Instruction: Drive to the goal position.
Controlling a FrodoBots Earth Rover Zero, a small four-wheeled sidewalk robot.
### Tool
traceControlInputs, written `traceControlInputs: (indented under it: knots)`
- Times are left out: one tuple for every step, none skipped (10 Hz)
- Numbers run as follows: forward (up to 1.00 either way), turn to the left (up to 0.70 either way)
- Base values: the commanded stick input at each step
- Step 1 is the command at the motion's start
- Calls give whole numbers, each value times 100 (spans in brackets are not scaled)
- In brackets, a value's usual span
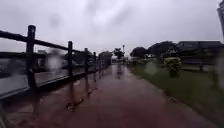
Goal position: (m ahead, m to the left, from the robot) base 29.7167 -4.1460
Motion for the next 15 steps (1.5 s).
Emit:
traceControlInputs:
  knots:
    - [100, 1]
    - [100, 1]
    - [100, 1]
    - [100, 1]
    - [100, 1]
    - [100, 1]
    - [100, 1]
    - [100, 1]
    - [100, 1]
    - [100, 1]
    - [100, 1]
    - [100, 1]
    - [100, 1]
    - [100, 1]
    - [100, 1]
